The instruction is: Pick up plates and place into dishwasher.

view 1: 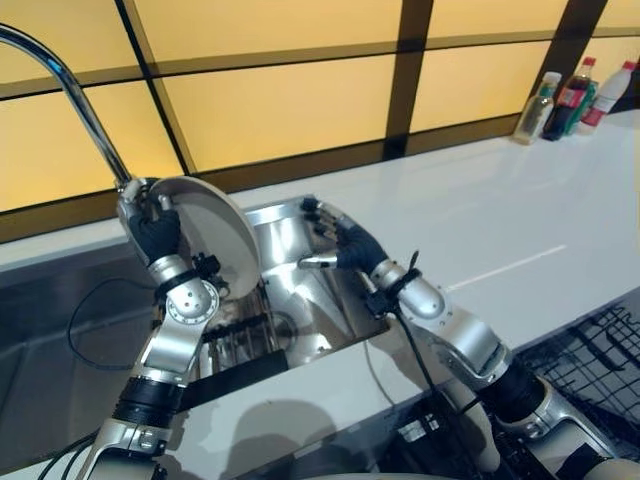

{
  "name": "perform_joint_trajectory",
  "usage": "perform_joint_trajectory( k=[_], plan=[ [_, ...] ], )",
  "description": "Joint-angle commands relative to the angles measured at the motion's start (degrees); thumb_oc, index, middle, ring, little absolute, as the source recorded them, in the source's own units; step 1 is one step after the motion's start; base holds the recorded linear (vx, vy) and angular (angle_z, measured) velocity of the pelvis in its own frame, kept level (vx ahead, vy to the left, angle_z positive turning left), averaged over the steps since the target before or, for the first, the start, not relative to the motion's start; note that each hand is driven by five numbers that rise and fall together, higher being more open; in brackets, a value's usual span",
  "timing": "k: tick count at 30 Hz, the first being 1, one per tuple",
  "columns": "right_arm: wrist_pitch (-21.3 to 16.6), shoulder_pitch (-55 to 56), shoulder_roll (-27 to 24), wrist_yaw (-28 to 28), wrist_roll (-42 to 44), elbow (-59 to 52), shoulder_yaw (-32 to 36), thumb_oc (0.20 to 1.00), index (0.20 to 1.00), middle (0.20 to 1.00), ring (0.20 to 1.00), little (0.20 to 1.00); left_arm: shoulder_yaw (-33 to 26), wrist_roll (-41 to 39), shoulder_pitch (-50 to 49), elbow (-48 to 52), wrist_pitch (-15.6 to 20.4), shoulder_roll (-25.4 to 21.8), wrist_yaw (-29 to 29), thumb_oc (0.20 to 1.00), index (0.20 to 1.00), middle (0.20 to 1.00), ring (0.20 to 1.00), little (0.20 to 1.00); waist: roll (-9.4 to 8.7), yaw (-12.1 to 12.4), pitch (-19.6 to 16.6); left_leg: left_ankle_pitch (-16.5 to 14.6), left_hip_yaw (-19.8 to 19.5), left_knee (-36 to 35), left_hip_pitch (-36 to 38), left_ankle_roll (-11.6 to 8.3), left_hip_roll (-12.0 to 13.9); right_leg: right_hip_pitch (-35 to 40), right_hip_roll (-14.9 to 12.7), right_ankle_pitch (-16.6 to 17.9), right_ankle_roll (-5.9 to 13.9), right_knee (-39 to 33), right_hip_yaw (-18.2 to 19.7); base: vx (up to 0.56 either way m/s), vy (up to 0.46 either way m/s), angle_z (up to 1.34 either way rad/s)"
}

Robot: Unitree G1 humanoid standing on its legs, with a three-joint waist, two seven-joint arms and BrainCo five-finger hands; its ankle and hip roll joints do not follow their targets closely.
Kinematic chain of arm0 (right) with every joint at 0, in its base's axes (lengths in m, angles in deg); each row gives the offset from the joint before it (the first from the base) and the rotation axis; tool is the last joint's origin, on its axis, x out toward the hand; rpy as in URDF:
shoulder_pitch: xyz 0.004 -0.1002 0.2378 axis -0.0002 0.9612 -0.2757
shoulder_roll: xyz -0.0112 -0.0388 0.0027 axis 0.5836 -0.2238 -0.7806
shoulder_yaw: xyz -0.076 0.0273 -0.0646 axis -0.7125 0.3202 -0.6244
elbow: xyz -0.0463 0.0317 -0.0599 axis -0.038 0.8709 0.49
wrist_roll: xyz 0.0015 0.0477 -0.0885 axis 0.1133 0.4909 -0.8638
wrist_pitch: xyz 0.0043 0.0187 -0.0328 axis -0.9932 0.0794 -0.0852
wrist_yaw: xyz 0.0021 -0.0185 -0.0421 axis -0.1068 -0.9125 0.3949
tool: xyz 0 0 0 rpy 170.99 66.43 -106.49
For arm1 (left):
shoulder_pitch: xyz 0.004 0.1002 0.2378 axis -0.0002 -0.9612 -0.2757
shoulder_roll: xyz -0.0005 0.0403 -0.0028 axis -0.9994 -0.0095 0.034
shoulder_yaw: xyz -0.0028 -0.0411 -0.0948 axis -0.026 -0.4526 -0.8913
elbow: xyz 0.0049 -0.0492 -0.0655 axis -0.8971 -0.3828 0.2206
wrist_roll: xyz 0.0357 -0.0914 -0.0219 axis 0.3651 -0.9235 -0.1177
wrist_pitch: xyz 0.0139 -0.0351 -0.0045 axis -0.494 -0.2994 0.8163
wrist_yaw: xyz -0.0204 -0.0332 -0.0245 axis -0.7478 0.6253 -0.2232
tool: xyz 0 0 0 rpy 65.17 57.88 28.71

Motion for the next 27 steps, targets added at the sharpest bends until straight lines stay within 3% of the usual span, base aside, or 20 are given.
perform_joint_trajectory(
  k=[1,11,27],
  plan=[
    [-2.1,-2.2,4.0,0.7,2.7,-2.3,-1.7,1.0,1.0,1.0,1.0,1.0,-1.5,4.9,9.3,-4.1,1.0,-2.0,-3.5,0.2,0.2,0.2,0.2,0.2,-2.59,0.0,-1.5,-2.7,1.2,-0.3,-0.8,2.21,-4.8,6.9,-1.0,0.6,4.03,-10.0,0.6,0.01,0.015,-0.07],
    [-2.8,-5.7,8.9,4.4,3.3,2.5,-6.2,1.0,1.0,1.0,1.0,1.0,4.5,5.9,14.5,-3.7,-1.1,0.8,-3.5,0.2,0.2,0.2,0.2,0.2,-2.77,1.0,-1.4,-2.9,0.2,-0.3,-0.4,2.31,-5.2,7.7,-1.0,0.1,3.83,-10.2,-0.2,0.02,0.029,0.0],
    [-1.7,-10.7,10.0,13.9,2.7,0.9,-5.5,1.0,1.0,1.0,1.0,1.0,16.6,6.5,16.0,7.9,-4.3,5.8,7.3,0.2,0.2,0.2,0.2,0.2,-2.97,2.2,0.3,-3.5,-0.6,-0.4,-0.9,3.28,-6.1,7.4,-1.4,0.5,4.58,-10.5,-0.9,0.0,0.014,0.02]
  ],
)
